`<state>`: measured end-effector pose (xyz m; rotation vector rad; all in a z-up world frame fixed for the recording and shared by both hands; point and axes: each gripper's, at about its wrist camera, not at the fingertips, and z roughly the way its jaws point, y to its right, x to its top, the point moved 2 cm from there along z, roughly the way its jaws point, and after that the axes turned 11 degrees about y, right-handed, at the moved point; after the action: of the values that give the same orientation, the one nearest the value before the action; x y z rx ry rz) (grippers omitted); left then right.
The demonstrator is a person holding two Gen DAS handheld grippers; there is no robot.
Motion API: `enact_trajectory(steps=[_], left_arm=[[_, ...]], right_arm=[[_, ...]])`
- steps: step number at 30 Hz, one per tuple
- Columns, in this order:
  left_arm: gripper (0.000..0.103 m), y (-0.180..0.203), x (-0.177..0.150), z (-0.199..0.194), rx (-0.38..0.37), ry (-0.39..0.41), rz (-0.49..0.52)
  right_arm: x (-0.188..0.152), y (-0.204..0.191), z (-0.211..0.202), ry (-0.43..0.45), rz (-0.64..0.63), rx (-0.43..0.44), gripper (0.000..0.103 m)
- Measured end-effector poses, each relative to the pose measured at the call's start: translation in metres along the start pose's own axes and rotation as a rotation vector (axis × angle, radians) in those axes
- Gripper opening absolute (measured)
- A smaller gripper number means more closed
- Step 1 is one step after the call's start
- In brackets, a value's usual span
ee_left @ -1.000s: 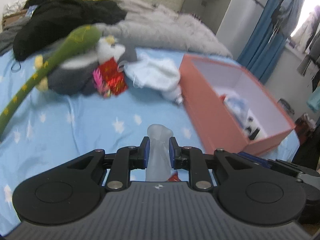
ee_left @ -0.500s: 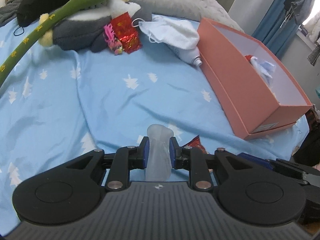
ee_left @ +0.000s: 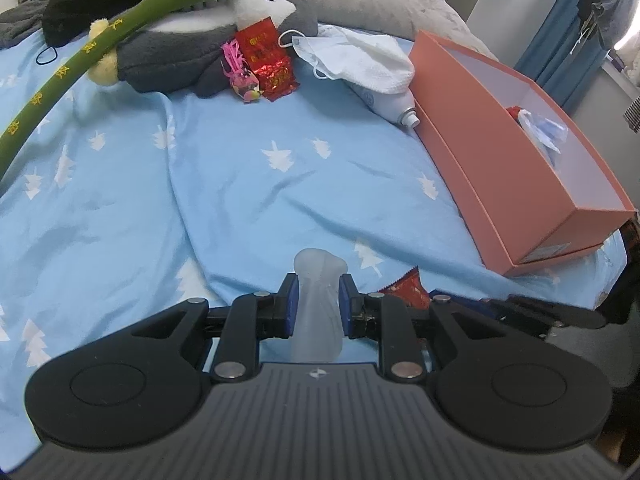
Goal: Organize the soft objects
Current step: 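Lift the cup and candy packet and carry both over the pink box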
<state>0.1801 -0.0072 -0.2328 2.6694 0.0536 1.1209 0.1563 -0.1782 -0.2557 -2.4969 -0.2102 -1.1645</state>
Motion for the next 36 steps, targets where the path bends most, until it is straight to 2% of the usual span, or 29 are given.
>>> enact_trajectory(steps=[3, 10, 23, 30, 36], left_arm=[[0.025, 0.000, 0.003, 0.000, 0.005, 0.003, 0.001], [0.025, 0.009, 0.013, -0.010, -0.002, 0.029, 0.011], [0.025, 0.041, 0.050, -0.053, -0.058, 0.138, 0.025], [0.025, 0.072, 0.064, -0.073, -0.119, 0.182, 0.039], [0.025, 0.108, 0.067, -0.073, -0.195, 0.182, 0.053]], right_arm=[[-0.002, 0.003, 0.008, -0.025, 0.041, 0.008, 0.040], [0.004, 0.004, -0.007, 0.011, 0.046, 0.000, 0.037], [0.044, 0.003, -0.074, 0.182, 0.030, -0.050, 0.037], [0.063, 0.009, -0.116, 0.272, 0.031, -0.081, 0.037], [0.071, 0.022, -0.150, 0.321, 0.047, -0.127, 0.037]])
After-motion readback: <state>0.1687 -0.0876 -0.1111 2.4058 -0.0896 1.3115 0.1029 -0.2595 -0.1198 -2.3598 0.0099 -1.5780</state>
